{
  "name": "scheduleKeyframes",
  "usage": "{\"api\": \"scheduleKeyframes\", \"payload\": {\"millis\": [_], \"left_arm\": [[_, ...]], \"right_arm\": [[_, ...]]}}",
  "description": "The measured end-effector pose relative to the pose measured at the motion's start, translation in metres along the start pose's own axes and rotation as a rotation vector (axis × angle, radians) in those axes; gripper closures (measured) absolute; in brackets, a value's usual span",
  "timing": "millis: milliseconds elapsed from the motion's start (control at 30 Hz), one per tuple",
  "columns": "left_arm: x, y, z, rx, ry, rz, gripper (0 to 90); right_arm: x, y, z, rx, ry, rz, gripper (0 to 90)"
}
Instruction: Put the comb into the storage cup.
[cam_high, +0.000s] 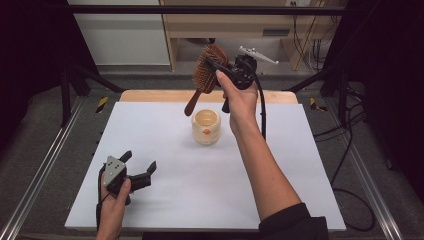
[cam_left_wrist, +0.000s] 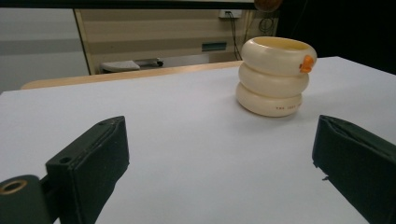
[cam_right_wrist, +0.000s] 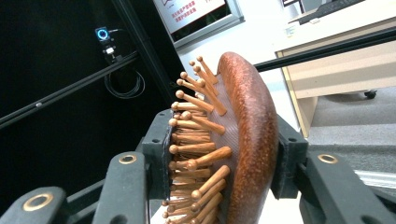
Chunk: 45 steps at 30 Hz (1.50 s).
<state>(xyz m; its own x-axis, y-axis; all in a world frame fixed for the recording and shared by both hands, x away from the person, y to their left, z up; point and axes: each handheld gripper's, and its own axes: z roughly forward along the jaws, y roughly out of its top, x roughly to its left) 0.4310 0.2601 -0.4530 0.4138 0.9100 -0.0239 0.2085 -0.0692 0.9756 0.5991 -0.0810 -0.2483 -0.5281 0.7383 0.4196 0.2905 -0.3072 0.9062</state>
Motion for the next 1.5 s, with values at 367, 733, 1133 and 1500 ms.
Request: {"api": "scheduleKeyframes", "payload": {"millis": [367,733,1133,1500], "left_arm": [[0.001,0.0,0.001,0.002,0.007,0.004,3.8],[0.001,-0.001,0.001,0.004,0.0,0.004,3.4],[0.001,-0.001,0.001,0.006,-0.007,0.005,3.4],[0.0,-0.001,0.001,-0.002,-0.008,0.006,3.4]], "right_arm": [[-0.005,0.006,-0.003,-0.02,-0.025,-0.012,51.6],[-0.008,0.008,-0.006,-0.013,-0.04,-0.031,51.5],[-0.009,0.01,-0.008,-0.002,-0.054,-0.07,51.5],[-0.009,0.005,-0.011,0.03,-0.061,-0.107,51.5]]}}
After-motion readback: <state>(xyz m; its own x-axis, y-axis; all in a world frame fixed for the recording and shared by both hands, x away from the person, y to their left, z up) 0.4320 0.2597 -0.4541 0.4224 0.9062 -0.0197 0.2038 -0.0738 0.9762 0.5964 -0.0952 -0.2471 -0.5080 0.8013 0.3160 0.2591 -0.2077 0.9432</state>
